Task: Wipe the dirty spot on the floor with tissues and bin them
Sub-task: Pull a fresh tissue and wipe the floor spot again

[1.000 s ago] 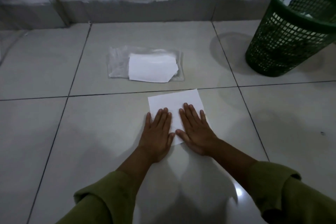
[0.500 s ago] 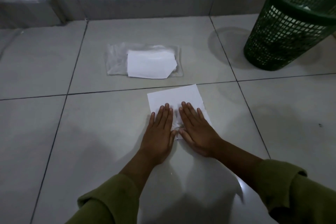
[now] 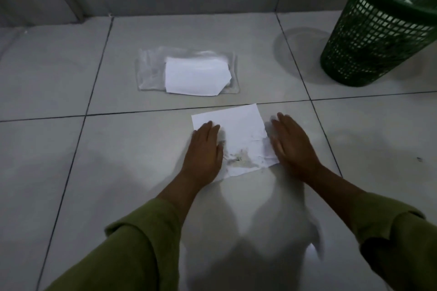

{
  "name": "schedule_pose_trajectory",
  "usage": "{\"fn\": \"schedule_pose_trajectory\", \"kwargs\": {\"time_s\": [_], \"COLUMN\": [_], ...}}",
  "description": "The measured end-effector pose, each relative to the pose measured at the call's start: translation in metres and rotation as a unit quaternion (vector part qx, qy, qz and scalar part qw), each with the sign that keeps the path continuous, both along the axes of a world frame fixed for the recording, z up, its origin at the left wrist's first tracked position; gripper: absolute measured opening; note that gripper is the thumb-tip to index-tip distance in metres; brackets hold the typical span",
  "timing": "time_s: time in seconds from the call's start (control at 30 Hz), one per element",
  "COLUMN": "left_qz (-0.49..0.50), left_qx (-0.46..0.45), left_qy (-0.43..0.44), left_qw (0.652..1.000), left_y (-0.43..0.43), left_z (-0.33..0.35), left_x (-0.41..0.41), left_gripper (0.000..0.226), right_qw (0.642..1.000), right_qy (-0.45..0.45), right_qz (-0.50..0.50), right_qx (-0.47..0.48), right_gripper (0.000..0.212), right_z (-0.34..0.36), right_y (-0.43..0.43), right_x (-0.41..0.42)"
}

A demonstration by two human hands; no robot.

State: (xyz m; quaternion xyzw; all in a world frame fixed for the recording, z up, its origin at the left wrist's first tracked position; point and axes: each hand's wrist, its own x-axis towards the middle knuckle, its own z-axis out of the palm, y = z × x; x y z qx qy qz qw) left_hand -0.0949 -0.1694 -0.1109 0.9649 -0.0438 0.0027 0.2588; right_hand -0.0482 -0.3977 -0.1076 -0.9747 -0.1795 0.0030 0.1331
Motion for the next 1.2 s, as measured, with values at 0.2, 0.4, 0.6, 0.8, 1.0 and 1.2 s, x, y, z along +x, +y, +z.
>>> {"fn": "schedule_pose_trajectory", "kwargs": {"time_s": [0.2, 0.4, 0.6, 0.8, 1.0, 1.2], "left_qz": [-0.026, -0.031, -0.044, -0.077, -0.105, -0.032], "left_qx": [0.037, 0.093, 0.058, 0.030, 0.016, -0.031], "left_qy": [0.041, 0.018, -0.008, -0.017, -0.011, -0.015], "left_qw": [0.998, 0.995, 0.997, 0.996, 0.994, 0.999], "left_y": [-0.005, -0.042, -0.058, -0.059, -0.047, -0.040], "left_z": [-0.012, -0.023, -0.030, -0.028, -0.024, -0.013], "left_x": [0.027, 0.039, 0.025, -0.003, -0.049, -0.072], "left_gripper": [0.076, 0.069, 0.064, 0.069, 0.065, 0.068], "right_qw": [0.997, 0.999, 0.999, 0.998, 0.995, 0.999], "right_qy": [0.037, 0.039, 0.039, 0.056, 0.097, 0.037], "right_qz": [0.000, 0.002, -0.004, 0.009, 0.025, 0.011], "right_qx": [-0.074, -0.035, -0.009, -0.001, 0.027, -0.038], "right_gripper": [0.065, 0.063, 0.065, 0.069, 0.078, 0.079], "right_z": [-0.022, -0.023, -0.025, -0.024, -0.014, -0.018], "right_y": [-0.028, -0.028, -0.030, -0.032, -0.039, -0.057], "right_x": [-0.002, -0.001, 0.001, 0.002, 0.004, -0.009]}}
